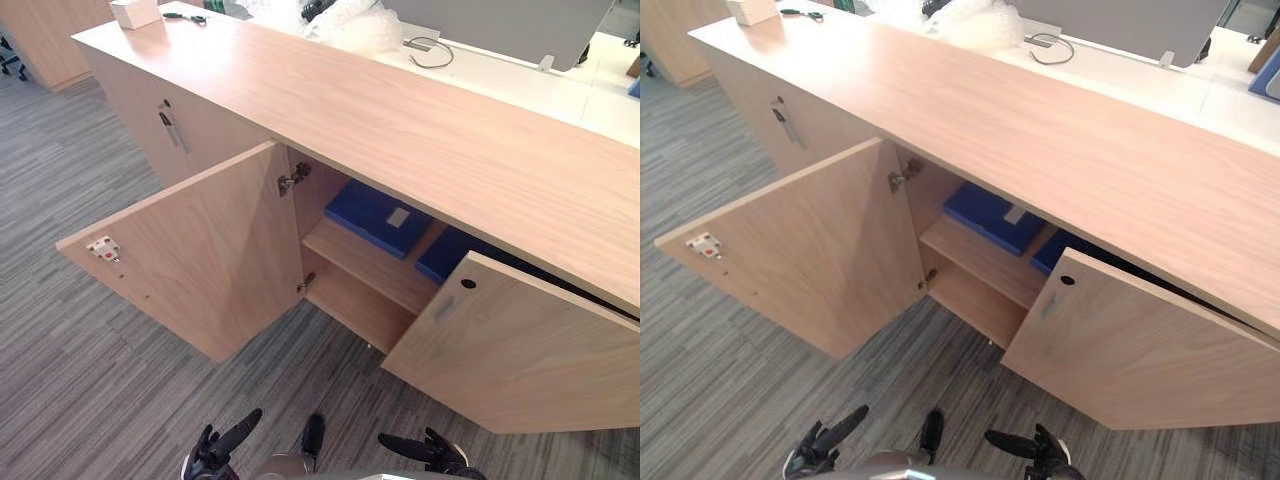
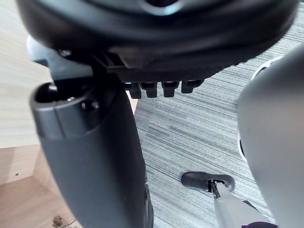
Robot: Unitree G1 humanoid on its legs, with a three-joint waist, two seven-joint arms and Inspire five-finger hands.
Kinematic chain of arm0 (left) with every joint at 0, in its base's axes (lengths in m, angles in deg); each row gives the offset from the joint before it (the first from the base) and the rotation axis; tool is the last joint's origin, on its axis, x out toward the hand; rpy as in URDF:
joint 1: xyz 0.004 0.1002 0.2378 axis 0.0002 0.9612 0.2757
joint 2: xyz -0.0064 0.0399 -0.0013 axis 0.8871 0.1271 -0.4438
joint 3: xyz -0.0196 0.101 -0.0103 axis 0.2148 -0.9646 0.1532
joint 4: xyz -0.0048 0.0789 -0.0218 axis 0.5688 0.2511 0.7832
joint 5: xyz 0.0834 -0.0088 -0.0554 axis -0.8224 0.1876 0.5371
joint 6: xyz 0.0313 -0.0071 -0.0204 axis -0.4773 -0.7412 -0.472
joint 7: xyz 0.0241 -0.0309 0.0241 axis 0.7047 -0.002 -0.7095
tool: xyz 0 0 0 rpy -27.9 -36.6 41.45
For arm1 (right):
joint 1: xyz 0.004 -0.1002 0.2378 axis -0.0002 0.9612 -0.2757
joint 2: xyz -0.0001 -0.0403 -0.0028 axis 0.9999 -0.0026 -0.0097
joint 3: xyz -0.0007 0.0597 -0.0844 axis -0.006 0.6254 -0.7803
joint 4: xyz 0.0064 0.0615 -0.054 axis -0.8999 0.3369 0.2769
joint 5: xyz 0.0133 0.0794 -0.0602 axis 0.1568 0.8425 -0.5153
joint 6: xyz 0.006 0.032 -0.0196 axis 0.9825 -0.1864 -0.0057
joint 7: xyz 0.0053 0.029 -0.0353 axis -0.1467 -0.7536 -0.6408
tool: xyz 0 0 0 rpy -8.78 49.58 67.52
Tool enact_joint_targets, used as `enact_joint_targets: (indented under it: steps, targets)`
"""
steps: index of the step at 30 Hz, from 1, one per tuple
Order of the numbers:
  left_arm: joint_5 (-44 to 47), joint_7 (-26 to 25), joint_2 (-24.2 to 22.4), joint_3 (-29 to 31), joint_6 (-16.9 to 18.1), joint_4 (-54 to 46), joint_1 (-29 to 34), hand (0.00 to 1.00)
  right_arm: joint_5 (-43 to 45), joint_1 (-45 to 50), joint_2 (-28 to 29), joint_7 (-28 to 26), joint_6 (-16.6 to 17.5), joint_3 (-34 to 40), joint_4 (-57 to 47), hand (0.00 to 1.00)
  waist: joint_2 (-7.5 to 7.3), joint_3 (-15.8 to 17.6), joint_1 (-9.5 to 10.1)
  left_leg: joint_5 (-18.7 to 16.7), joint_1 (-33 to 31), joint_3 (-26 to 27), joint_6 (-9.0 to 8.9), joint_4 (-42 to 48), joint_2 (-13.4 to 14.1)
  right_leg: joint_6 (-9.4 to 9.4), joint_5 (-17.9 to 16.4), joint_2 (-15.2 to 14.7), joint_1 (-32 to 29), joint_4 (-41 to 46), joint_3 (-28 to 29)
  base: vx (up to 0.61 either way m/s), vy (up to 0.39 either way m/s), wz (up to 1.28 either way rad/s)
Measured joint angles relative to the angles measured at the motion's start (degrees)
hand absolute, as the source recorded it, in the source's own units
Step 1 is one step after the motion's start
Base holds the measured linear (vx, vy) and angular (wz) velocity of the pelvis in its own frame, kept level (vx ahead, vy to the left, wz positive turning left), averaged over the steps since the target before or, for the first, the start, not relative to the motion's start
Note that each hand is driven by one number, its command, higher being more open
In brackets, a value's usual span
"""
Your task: Walk over to the cabinet, pick up the folder, carry it to the office cabinet, place the folder inside the office cabinet, then close the office cabinet door
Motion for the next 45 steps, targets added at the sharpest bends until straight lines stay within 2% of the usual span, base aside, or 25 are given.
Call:
enact_joint_targets:
  steps: [4,6,13,18,22,24,28,36,39,45]
  targets:
    - [3.9,-0.9,-0.2,4.7,0.1,-0.4,-1.1,1.0,0.0,0.2,-0.1,-0.1,-0.2,0.0,0.0,1.0,0.03,-0.4,-0.2,-0.1,0.2,0.2,-0.14,-0.2,0.1,0.04,0.0,0.1,0.4,-0.5,-0.1,0.0,-0.04,-0.03]
    - [4.0,-2.1,-0.2,9.1,0.1,-0.6,-1.2,1.0,0.0,0.2,-0.2,-0.4,-0.2,0.3,0.0,1.0,0.08,-0.6,-0.51,-0.4,0.6,0.6,-0.16,-0.3,0.2,0.05,0.0,0.2,1.0,-1.2,-0.1,-0.01,-0.076,-0.09]
    - [-1.7,-5.9,0.8,20.7,0.1,-6.7,-1.4,1.0,-0.2,0.7,-0.4,-1.1,-1.1,2.2,0.0,1.0,0.29,-1.5,-0.46,-1.1,0.7,2.8,-0.65,-0.3,1.1,0.08,0.1,0.5,1.0,-2.6,0.4,-0.01,-0.057,-0.16]
    - [-9.4,-7.6,9.8,29.6,-0.6,-6.9,-4.9,1.0,-0.2,1.0,-0.7,-1.9,-1.3,2.3,0.0,1.0,0.58,-1.9,-0.37,-2.0,1.9,4.8,-1.31,-0.3,3.0,-0.53,1.2,1.4,0.9,-2.6,2.8,0.0,-0.055,-0.26]
    - [-12.7,-6.1,21.4,33.3,-2.3,1.2,-9.3,1.0,-0.2,1.8,-1.1,-2.7,-1.8,3.3,0.0,1.0,0.43,-2.5,-0.23,-3.0,3.3,6.6,-1.68,-0.3,3.9,-1.02,1.7,1.9,1.0,-2.3,4.4,0.03,-0.043,-0.26]
    - [-14.7,-4.7,24.9,33.3,-3.3,3.8,-10.8,1.0,-0.2,2.0,-1.2,-3.3,-1.9,4.3,0.0,1.0,0.48,-2.6,-0.27,-3.3,3.6,7.0,-1.87,-0.3,4.0,-1.08,1.7,1.9,1.0,-2.2,4.8,0.03,-0.03,-0.16]
    - [-19.2,-2.2,28.9,32.2,-4.1,7.3,-13.4,1.0,-0.2,2.5,-1.7,-3.7,-2.0,4.3,0.0,1.0,0.54,-2.6,-0.06,-3.8,4.5,8.1,-1.91,-0.3,4.2,-1.08,1.7,1.7,1.1,-1.8,6.2,0.05,-0.022,-0.16]
    - [-24.4,3.8,33.9,18.6,-5.7,11.4,-19.3,1.0,-0.1,2.9,-2.8,-5.1,-2.3,4.3,0.4,1.0,0.67,-2.7,0.0,-4.3,5.8,8.8,-2.08,0.1,4.4,-1.08,1.7,1.7,1.0,-0.2,7.5,0.07,-0.027,-0.04]
    - [-25.5,4.9,36.2,14.3,-6.3,12.8,-19.5,1.0,0.0,3.1,-3.0,-5.7,-2.4,4.3,0.5,1.0,0.74,-2.7,0.13,-4.3,5.9,9.2,-2.11,0.1,4.5,-1.08,1.7,1.7,1.0,-0.2,7.7,0.05,-0.04,-0.04]
    - [-29.0,4.7,36.6,5.8,-6.3,12.8,-19.5,1.0,0.0,3.2,-3.6,-5.9,-2.4,4.1,0.6,1.0,1.44,-2.8,0.9,-4.1,5.9,9.1,-2.15,-0.2,4.6,-1.08,1.7,1.7,0.9,0.0,7.5,0.01,-0.019,0.01]
